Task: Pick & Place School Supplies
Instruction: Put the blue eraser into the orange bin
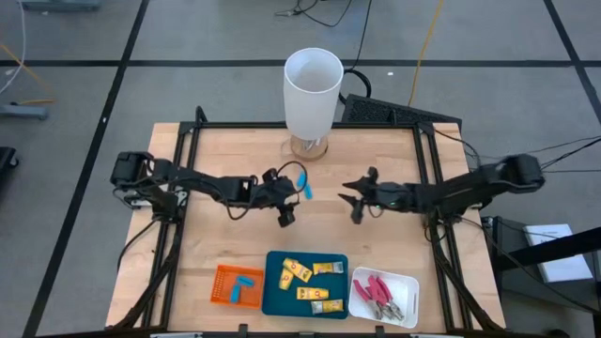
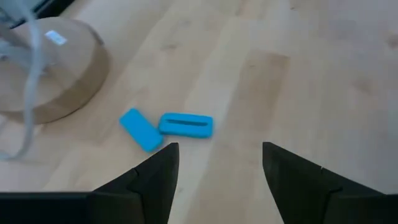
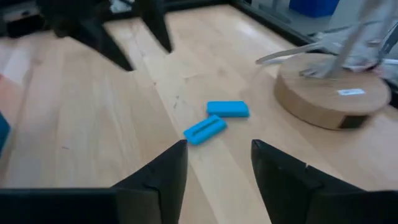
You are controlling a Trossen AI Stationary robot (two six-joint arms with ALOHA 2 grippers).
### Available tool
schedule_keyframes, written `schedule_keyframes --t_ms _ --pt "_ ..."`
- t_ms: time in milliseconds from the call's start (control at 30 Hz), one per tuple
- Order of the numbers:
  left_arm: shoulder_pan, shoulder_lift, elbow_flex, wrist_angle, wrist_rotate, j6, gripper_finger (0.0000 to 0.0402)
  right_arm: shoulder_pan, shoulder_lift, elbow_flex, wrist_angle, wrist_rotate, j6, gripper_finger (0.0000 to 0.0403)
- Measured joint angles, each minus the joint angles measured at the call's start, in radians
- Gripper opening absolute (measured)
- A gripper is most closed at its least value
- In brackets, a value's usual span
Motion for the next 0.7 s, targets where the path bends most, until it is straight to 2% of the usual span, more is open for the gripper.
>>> schedule_keyframes --t_ms 200,433,533,700 --pt "0.053 0.0 0.0 -0.012 0.0 0.007 0.0234 -0.006 0.263 0.184 -0.016 -0.003 -0.006 0.0208" --pt "0.06 0.0 -0.001 0.024 0.037 0.003 0.0234 -0.058 0.519 0.438 -0.194 -0.074 0.097 0.0266" --pt "0.046 -0.014 -0.002 0.001 0.087 0.003 0.0234 -0.075 0.604 0.518 -0.244 -0.081 0.121 0.0274" --pt "0.021 -0.068 -0.002 -0.051 0.08 0.003 0.0234 -0.093 0.696 0.586 -0.276 -0.082 0.126 0.0265"
